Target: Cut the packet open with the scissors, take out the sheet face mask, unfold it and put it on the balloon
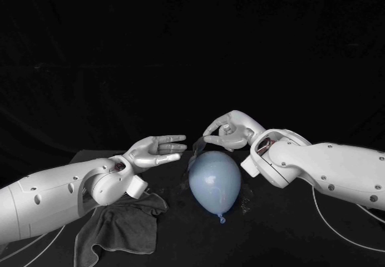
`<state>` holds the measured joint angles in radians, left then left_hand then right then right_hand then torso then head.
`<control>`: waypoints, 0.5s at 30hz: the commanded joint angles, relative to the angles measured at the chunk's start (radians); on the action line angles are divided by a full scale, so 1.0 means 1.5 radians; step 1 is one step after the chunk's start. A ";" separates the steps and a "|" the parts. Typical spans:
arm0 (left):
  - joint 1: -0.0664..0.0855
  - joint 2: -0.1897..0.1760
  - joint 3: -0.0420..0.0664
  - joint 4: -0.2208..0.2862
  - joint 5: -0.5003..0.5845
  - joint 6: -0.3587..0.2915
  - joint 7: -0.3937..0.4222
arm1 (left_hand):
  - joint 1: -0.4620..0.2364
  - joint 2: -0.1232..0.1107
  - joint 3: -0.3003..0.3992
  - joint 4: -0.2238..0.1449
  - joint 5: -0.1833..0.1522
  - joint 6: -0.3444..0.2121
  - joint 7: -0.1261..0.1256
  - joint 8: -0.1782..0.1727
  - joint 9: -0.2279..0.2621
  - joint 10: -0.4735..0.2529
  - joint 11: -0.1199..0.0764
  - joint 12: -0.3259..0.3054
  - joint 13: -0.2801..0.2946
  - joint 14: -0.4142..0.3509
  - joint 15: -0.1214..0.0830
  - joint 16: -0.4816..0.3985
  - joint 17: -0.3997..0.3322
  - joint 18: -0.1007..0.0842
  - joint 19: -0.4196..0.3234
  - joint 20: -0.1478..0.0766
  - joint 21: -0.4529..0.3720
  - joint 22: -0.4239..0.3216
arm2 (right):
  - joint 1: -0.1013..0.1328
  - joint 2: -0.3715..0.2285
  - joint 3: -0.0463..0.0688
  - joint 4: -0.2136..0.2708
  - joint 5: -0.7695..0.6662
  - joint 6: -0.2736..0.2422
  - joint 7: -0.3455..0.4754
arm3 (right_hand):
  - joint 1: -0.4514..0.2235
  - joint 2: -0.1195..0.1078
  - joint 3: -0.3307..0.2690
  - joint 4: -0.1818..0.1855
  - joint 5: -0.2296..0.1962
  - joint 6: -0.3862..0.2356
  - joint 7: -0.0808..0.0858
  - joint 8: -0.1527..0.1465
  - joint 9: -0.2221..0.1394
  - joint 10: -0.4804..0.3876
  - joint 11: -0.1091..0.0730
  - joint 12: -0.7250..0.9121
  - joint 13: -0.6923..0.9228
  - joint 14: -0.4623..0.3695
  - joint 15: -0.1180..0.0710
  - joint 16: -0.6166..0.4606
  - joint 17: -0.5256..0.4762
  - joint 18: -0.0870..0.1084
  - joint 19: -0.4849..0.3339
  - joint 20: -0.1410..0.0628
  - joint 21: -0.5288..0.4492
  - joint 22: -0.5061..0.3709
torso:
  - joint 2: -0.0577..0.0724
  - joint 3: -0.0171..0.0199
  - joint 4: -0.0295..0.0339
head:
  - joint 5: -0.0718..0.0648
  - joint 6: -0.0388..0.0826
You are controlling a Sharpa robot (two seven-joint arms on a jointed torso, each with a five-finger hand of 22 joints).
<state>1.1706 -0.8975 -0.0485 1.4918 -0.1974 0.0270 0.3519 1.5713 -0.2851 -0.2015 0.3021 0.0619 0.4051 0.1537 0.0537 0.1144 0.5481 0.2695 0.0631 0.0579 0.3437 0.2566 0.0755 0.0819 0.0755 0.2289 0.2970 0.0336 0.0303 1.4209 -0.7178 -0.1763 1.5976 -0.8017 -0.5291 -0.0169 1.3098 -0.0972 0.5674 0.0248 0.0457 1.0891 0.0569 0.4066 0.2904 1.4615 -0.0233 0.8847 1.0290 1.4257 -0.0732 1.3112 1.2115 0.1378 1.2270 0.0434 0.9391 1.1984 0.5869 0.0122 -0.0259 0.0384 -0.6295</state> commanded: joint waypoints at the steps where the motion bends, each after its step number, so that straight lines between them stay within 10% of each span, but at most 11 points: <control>1: 0.001 -0.012 0.000 0.006 -0.034 -0.004 0.005 | 0.009 -0.003 -0.001 0.000 -0.003 0.006 0.086 0.003 0.003 0.000 -0.013 0.005 0.001 -0.012 -0.008 -0.001 -0.001 -0.010 -0.006 -0.001 -0.003 -0.001 | 0.000 0.001 0.000 -0.004 -0.019 -0.012 -0.008 | -0.004 0.003 0.004 0.000 0.002 -0.001 -0.003 0.006 0.069 0.007 0.000 0.002 0.001 0.006 0.000 0.002 0.001 -0.006 0.003 -0.001 0.002 0.001 | 0.000 0.0001 -0.0002 | -0.001 0.000; 15: -0.015 -0.048 -0.008 0.039 -0.303 -0.138 0.047 | 0.066 0.001 0.003 -0.001 -0.005 0.047 0.042 0.020 0.018 0.005 -0.056 0.015 0.001 -0.022 -0.024 0.012 0.003 0.002 0.013 -0.005 0.003 0.003 | -0.001 0.015 0.000 -0.023 -0.031 -0.030 -0.019 | -0.007 0.002 0.008 -0.004 0.002 -0.002 -0.003 0.009 0.073 0.008 0.000 0.010 0.009 0.008 0.000 0.008 0.007 -0.007 0.005 -0.001 0.009 0.007 | -0.002 -0.0006 0.0017 | -0.001 -0.002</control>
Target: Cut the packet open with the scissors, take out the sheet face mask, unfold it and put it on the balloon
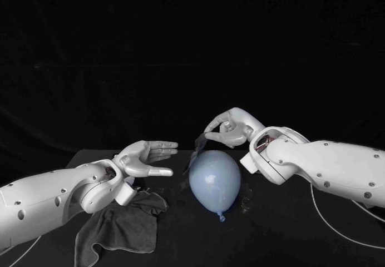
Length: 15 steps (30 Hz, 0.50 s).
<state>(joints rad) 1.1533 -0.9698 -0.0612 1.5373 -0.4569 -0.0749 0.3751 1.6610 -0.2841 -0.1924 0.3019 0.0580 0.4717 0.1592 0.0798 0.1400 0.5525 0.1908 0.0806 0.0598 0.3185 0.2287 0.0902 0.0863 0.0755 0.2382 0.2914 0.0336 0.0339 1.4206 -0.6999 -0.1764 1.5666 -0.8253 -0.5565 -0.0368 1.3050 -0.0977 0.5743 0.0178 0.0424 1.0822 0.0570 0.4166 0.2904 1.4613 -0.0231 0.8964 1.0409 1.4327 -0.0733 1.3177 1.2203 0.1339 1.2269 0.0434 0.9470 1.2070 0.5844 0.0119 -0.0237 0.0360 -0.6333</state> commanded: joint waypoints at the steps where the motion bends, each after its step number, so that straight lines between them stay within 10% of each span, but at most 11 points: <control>1: -0.006 -0.001 0.000 0.013 -0.155 -0.084 0.034 | 0.007 -0.001 -0.004 0.000 -0.002 0.003 0.038 0.003 0.001 0.003 -0.003 0.004 0.000 -0.006 -0.007 0.002 -0.001 0.003 0.007 -0.001 0.003 0.001 | 0.000 0.005 0.000 -0.004 -0.015 -0.012 -0.006 | -0.004 0.003 0.003 0.001 0.004 0.003 -0.003 0.002 0.073 0.008 0.000 0.002 0.001 0.003 0.000 0.003 0.001 -0.005 0.005 -0.001 0.004 0.001 | 0.000 -0.0004 0.0002 | 0.001 0.000; 7: -0.019 0.009 -0.003 0.032 -0.265 -0.180 0.036 | 0.005 -0.003 -0.006 0.000 -0.003 0.028 0.064 0.015 0.010 0.060 0.028 0.023 0.004 0.061 0.003 0.030 0.016 0.029 0.047 0.001 0.013 0.006 | -0.001 0.012 0.000 -0.012 -0.016 -0.015 -0.009 | -0.004 0.002 0.004 0.000 0.004 0.003 -0.003 0.003 0.074 0.008 0.000 0.003 0.002 0.004 0.000 0.005 0.003 -0.005 0.005 -0.001 0.005 0.002 | 0.001 -0.0008 -0.0005 | 0.001 0.001; 15: -0.022 0.040 -0.005 0.032 -0.295 -0.269 -0.017 | -0.031 -0.006 -0.011 -0.001 -0.004 0.062 0.090 0.030 0.021 0.113 0.046 0.045 0.007 0.148 0.008 0.065 0.040 0.014 0.084 0.002 0.022 0.010 | -0.001 0.017 0.000 -0.011 -0.017 -0.015 -0.010 | -0.004 0.002 0.004 0.000 0.004 0.003 -0.003 0.003 0.074 0.008 0.000 0.003 0.002 0.004 0.000 0.005 0.003 -0.005 0.005 -0.001 0.005 0.002 | 0.001 -0.0001 -0.0014 | 0.004 0.002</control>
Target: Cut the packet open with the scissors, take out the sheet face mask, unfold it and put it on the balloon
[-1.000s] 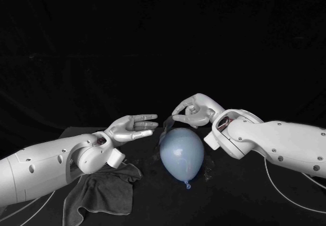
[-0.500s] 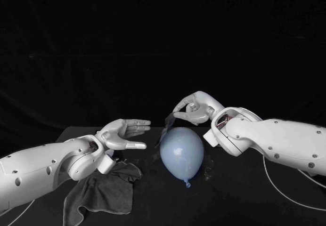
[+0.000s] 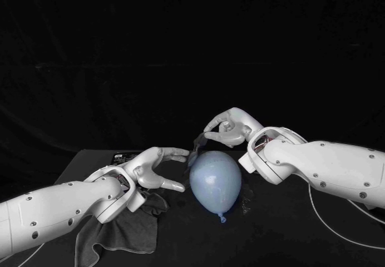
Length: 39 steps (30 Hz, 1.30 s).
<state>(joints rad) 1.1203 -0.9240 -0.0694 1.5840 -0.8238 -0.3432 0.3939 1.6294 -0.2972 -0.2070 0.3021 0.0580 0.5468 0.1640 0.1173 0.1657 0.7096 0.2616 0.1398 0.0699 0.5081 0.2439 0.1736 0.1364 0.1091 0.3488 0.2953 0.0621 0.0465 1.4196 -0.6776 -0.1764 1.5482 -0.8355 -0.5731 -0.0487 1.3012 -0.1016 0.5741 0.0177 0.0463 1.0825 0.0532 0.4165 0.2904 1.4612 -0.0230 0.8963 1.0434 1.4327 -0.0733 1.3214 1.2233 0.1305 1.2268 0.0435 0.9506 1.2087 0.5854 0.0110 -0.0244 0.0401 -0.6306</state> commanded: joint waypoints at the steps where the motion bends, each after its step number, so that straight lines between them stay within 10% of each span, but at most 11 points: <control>1: 0.000 0.015 0.000 0.000 -0.048 -0.101 -0.039 | -0.011 0.002 -0.001 0.000 -0.004 0.015 0.087 0.006 0.005 0.010 -0.002 0.006 0.000 0.024 -0.002 0.011 0.007 -0.010 0.011 0.000 0.004 0.001 | 0.000 0.002 0.000 0.002 -0.010 -0.003 -0.003 | -0.002 0.005 0.004 0.000 0.002 0.003 -0.001 0.003 0.074 0.008 0.000 0.003 0.001 0.004 0.000 0.002 0.001 -0.003 0.005 -0.001 0.002 0.001 | 0.000 0.0005 -0.0009 | 0.002 0.000; 19: -0.001 0.068 0.000 -0.001 0.001 -0.183 -0.203 | -0.055 0.013 0.010 -0.001 -0.004 0.127 0.087 0.050 0.038 0.049 -0.009 0.029 0.000 0.090 -0.013 0.053 0.027 -0.026 0.056 -0.002 0.014 0.003 | 0.000 0.005 0.000 0.008 -0.011 -0.001 -0.005 | -0.004 0.005 0.007 -0.002 0.002 0.002 -0.001 0.005 0.077 0.008 -0.001 0.005 0.004 0.004 0.000 0.005 0.004 -0.002 0.004 -0.001 0.003 0.002 | 0.001 0.0006 -0.0007 | 0.002 0.000; 21: -0.001 0.070 0.000 0.000 0.011 -0.191 -0.206 | -0.050 0.032 0.043 -0.001 -0.004 0.140 0.085 0.062 0.042 0.062 -0.012 0.036 0.001 0.101 -0.016 0.061 0.029 -0.023 0.071 -0.003 0.018 0.004 | 0.000 0.005 0.000 0.008 -0.011 -0.001 -0.005 | -0.004 0.005 0.007 -0.002 0.002 0.002 -0.001 0.005 0.077 0.008 -0.001 0.005 0.004 0.004 0.000 0.005 0.004 -0.002 0.004 -0.001 0.003 0.002 | 0.001 0.0005 -0.0009 | 0.002 0.000; 26: -0.001 0.068 0.000 -0.003 0.042 -0.208 -0.205 | -0.020 0.141 0.187 -0.008 -0.006 0.176 0.072 0.092 0.050 0.098 -0.025 0.053 0.000 0.136 -0.029 0.082 0.036 -0.007 0.152 -0.004 0.039 0.012 | 0.000 0.004 0.000 0.008 -0.011 -0.001 -0.006 | -0.005 0.005 0.008 -0.002 0.002 0.002 -0.001 0.005 0.078 0.008 -0.001 0.006 0.005 0.005 -0.001 0.006 0.004 -0.002 0.003 -0.001 0.003 0.003 | 0.000 0.0008 -0.0003 | 0.002 0.001; 31: -0.001 0.063 0.000 -0.007 0.069 -0.219 -0.195 | 0.035 0.204 0.273 -0.011 -0.006 0.208 0.047 0.110 0.052 0.126 -0.044 0.055 -0.004 0.164 -0.044 0.093 0.039 0.006 0.204 -0.004 0.052 0.016 | 0.000 0.000 0.000 0.009 -0.011 0.001 -0.006 | -0.005 0.005 0.008 -0.002 0.002 0.002 -0.001 0.005 0.078 0.008 -0.001 0.006 0.005 0.005 -0.001 0.006 0.004 -0.002 0.003 -0.001 0.003 0.003 | 0.000 0.0005 -0.0005 | 0.001 0.002; 34: -0.001 0.061 0.000 -0.009 0.090 -0.231 -0.175 | 0.043 0.205 0.320 -0.008 -0.006 0.220 0.042 0.116 0.052 0.142 -0.049 0.049 -0.005 0.177 -0.049 0.095 0.039 0.011 0.213 -0.004 0.053 0.015 | 0.000 -0.001 0.000 0.010 -0.012 0.009 -0.009 | -0.006 0.005 0.009 -0.003 0.002 0.002 -0.001 0.006 0.079 0.009 -0.001 0.008 0.007 0.005 -0.001 0.007 0.005 -0.002 0.003 -0.001 0.003 0.003 | 0.000 0.0004 -0.0005 | 0.001 0.002; 39: -0.001 0.063 0.000 -0.010 0.130 -0.255 -0.119 | -0.015 0.149 0.458 -0.009 -0.006 0.231 0.038 0.136 0.055 0.182 -0.053 0.012 -0.005 0.202 -0.054 0.082 0.033 0.021 0.257 -0.003 0.057 0.015 | 0.000 -0.001 0.000 0.010 -0.014 0.033 -0.016 | -0.006 0.005 0.009 -0.003 0.002 0.001 -0.001 0.006 0.079 0.008 -0.001 0.005 0.005 0.007 0.000 0.010 0.010 -0.002 0.001 -0.001 0.000 0.002 | 0.001 0.0002 -0.0010 | 0.003 0.004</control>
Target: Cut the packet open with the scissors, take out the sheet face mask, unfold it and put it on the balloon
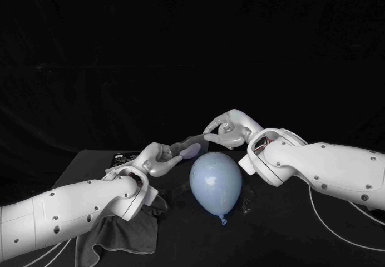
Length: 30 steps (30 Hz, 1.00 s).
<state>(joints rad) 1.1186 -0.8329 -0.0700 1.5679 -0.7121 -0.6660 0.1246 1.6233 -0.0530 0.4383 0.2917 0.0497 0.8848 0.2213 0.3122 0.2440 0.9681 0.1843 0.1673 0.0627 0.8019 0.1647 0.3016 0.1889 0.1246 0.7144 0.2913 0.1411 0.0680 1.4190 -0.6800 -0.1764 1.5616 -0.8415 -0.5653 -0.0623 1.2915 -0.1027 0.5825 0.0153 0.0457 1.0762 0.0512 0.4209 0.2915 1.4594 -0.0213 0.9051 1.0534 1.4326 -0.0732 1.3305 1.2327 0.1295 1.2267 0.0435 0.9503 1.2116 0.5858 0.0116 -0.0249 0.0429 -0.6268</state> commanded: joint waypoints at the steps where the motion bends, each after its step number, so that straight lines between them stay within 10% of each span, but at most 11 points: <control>1: 0.000 0.003 0.001 0.001 0.061 -0.043 0.071 | -0.016 -0.020 0.040 -0.003 -0.001 0.006 -0.002 0.010 0.005 0.014 -0.003 -0.011 0.000 0.009 -0.002 -0.005 -0.002 0.012 0.016 0.000 0.004 0.001 | 0.000 0.001 0.000 0.001 -0.010 0.030 -0.007 | 0.000 0.005 0.004 -0.001 0.002 0.005 0.000 0.003 0.078 0.009 -0.002 0.000 -0.002 0.007 -0.001 0.004 0.004 -0.001 0.001 -0.001 0.001 0.000 | 0.000 -0.0002 -0.0007 | 0.001 0.002; 18: 0.000 0.013 0.001 -0.001 0.083 -0.024 0.184 | -0.037 -0.038 0.142 -0.065 -0.001 0.037 -0.024 0.070 0.044 0.098 -0.025 -0.041 0.001 0.063 -0.019 -0.012 0.000 0.028 0.045 -0.001 0.009 0.002 | 0.000 0.008 0.000 -0.004 -0.015 0.033 0.000 | -0.006 0.007 0.010 -0.003 0.002 -0.006 0.004 0.002 0.083 -0.009 0.001 -0.061 -0.042 -0.016 0.002 -0.028 -0.037 0.008 -0.031 0.000 -0.046 -0.023 | 0.000 0.0006 -0.0006 | 0.003 0.000; 20: 0.000 0.013 0.001 -0.005 0.080 -0.025 0.186 | -0.039 -0.037 0.149 -0.070 -0.001 0.037 -0.025 0.072 0.046 0.102 -0.026 -0.043 0.001 0.065 -0.020 -0.013 0.000 0.029 0.046 -0.001 0.009 0.002 | 0.000 0.006 0.000 -0.004 -0.005 0.028 0.012 | -0.016 0.005 0.009 0.002 0.001 -0.036 0.015 -0.012 0.083 -0.060 0.012 -0.214 -0.148 -0.068 0.011 -0.102 -0.124 0.020 -0.085 0.006 -0.127 -0.066 | 0.000 0.0006 -0.0005 | 0.003 0.001; 22: 0.000 0.012 0.001 -0.011 0.073 -0.025 0.186 | -0.041 -0.037 0.153 -0.073 -0.001 0.037 -0.026 0.073 0.047 0.104 -0.026 -0.045 0.001 0.067 -0.020 -0.014 0.000 0.029 0.047 -0.001 0.009 0.002 | 0.000 0.002 0.000 -0.004 0.009 0.019 0.029 | -0.063 -0.031 -0.022 0.031 0.004 -0.091 0.046 -0.047 0.071 -0.143 0.039 -0.318 -0.211 -0.167 0.035 -0.235 -0.270 0.022 -0.143 0.019 -0.205 -0.107 | 0.000 0.0006 -0.0005 | 0.003 0.002; 30: 0.000 0.005 0.001 -0.035 0.011 -0.021 0.177 | -0.046 -0.036 0.168 -0.083 -0.001 0.038 -0.027 0.077 0.050 0.111 -0.028 -0.050 0.001 0.072 -0.022 -0.016 0.001 0.030 0.049 -0.002 0.010 0.002 | 0.000 -0.027 0.000 -0.006 0.072 -0.004 0.097 | -0.075 -0.068 -0.098 0.090 0.002 -0.140 0.092 -0.107 0.055 -0.226 0.093 -0.458 -0.356 -0.274 0.088 -0.339 -0.344 0.018 -0.210 0.067 -0.328 -0.191 | 0.000 0.0003 -0.0001 | 0.003 0.007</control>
<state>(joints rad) 1.1181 -0.8255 -0.0696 1.5184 -0.6305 -0.7042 0.3680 1.5600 -0.1136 0.6867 0.1676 0.0447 0.9385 0.1851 0.4206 0.2891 1.1283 0.1411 0.0959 0.0630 0.9016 0.1316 0.2814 0.1895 0.1621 0.7794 0.2896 0.1499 0.0707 1.4191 -0.7163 -0.1767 1.5538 -0.7932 -0.5487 0.0016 1.1777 -0.1986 0.4419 0.1472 0.0524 0.8658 0.1838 0.2640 0.3750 1.1287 0.1141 0.2276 0.5293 1.0296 0.0556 0.8287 0.7228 0.1546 0.9170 0.1419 0.4680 0.9313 0.5855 0.0121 -0.0255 0.0473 -0.6184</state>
